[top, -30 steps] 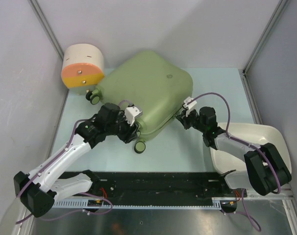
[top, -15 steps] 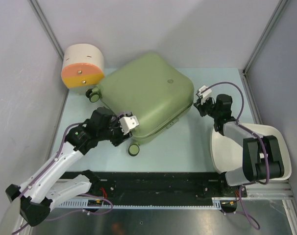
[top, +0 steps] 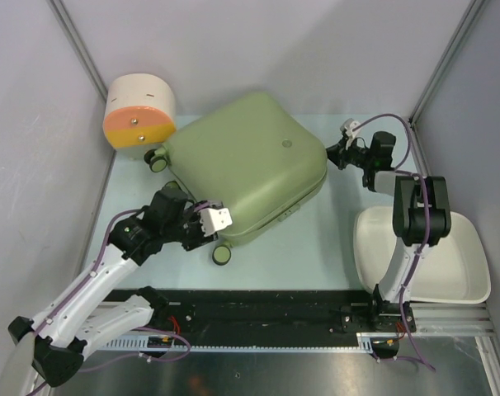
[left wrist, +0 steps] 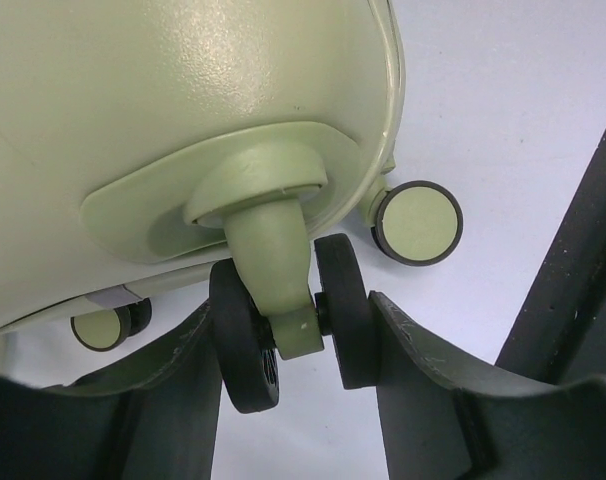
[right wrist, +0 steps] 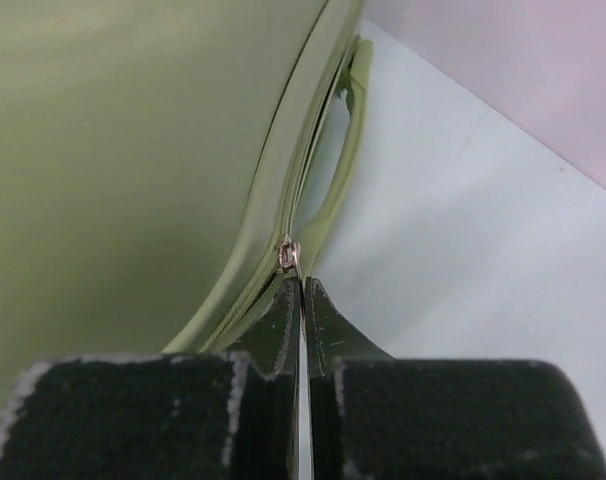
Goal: Open, take out, and arrange the luggage
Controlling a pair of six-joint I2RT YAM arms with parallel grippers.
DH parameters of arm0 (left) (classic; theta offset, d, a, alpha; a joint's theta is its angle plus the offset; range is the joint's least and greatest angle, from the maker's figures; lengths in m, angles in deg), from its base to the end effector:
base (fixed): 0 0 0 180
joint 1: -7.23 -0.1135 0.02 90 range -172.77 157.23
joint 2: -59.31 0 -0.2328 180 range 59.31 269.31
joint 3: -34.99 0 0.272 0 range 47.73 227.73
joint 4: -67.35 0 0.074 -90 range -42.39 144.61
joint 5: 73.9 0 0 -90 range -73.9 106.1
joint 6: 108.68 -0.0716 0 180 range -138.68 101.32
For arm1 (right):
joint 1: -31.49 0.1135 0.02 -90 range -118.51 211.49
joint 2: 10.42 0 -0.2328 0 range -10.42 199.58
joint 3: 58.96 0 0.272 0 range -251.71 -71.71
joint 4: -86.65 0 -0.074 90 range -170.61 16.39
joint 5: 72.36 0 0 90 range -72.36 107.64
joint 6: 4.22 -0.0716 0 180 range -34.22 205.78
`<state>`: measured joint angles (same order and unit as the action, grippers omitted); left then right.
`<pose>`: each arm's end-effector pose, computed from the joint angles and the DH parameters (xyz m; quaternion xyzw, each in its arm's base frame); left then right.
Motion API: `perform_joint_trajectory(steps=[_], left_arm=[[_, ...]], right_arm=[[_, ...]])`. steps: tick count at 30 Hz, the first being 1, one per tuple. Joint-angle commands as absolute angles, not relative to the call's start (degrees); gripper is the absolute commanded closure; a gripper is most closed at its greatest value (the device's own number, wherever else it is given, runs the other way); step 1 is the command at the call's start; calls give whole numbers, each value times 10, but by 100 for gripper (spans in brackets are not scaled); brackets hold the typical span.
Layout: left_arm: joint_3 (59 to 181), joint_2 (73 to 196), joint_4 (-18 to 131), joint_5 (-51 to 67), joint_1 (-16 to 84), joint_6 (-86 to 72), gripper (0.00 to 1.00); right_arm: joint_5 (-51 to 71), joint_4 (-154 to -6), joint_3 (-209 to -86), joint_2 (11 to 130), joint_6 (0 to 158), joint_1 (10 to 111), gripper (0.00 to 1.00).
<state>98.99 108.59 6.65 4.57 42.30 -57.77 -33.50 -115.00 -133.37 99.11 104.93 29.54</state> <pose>0.1811 -0.1447 0.2554 0.5862 0.7132 -0.0800 0.3759 0.4376 0.0409 0.1487 -0.3702 0.6603 0.2309 0.6112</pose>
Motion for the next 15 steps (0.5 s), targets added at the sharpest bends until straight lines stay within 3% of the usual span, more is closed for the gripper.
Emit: perform_joint_trajectory(steps=[1,6,8,9,10,12,15], left_arm=[[966,1090,-62,-42,430,-672,100],[971,1101,-62,-48,430,-681,100],[992,1123,-60,-51,429,-647,73],[1022,1131,-59,-57,424,-633,54],[1057,1145,-55,-76,408,-585,13],[1111,1158,-42,-138,351,-546,0],[1159,1171,-9,-218,243,-455,0]], right_arm=[[-326,-1268,-1432,1048,994,303,100],[-319,-1232,-1471,1076,933,333,100],[-318,-1157,-1491,1078,915,334,83],[-315,-1127,-1511,1076,897,333,73],[-310,-1077,-1521,1068,884,327,50],[-293,-1025,-1528,1048,875,319,43],[-252,-946,-1567,1033,870,305,37]])
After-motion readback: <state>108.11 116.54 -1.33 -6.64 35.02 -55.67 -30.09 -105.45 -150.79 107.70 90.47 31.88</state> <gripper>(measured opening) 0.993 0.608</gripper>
